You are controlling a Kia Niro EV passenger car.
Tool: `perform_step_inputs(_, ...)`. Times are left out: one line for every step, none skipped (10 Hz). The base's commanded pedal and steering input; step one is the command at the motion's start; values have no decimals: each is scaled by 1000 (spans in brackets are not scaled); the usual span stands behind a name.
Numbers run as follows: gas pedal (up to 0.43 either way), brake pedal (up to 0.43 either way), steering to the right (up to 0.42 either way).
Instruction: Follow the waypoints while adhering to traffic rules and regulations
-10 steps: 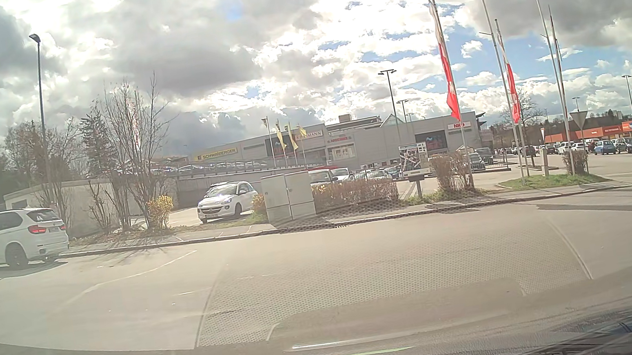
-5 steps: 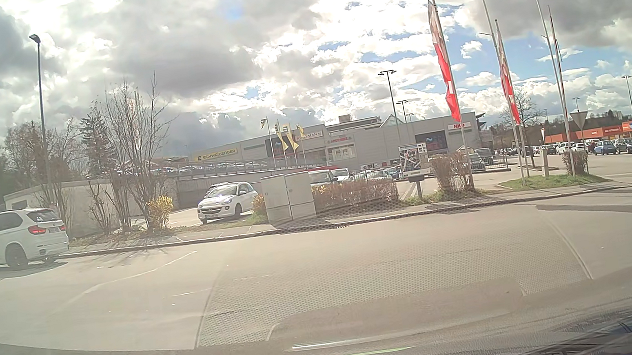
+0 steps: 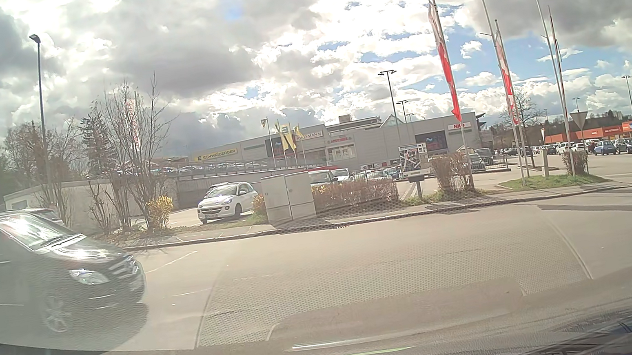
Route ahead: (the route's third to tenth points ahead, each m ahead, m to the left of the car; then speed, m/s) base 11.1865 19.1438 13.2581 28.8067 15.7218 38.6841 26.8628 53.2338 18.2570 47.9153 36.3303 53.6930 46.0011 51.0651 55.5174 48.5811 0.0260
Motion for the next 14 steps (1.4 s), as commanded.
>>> perform_step_inputs(0,299,10)
perform_step_inputs(0,299,10)
perform_step_inputs(0,299,10)
perform_step_inputs(0,299,10)
perform_step_inputs(0,305,10)
perform_step_inputs(0,305,10)
perform_step_inputs(0,305,10)
perform_step_inputs(0,305,10)
perform_step_inputs(0,305,10)
perform_step_inputs(0,305,10)
perform_step_inputs(0,305,10)
perform_step_inputs(0,305,10)
perform_step_inputs(0,305,10)
perform_step_inputs(0,305,10)
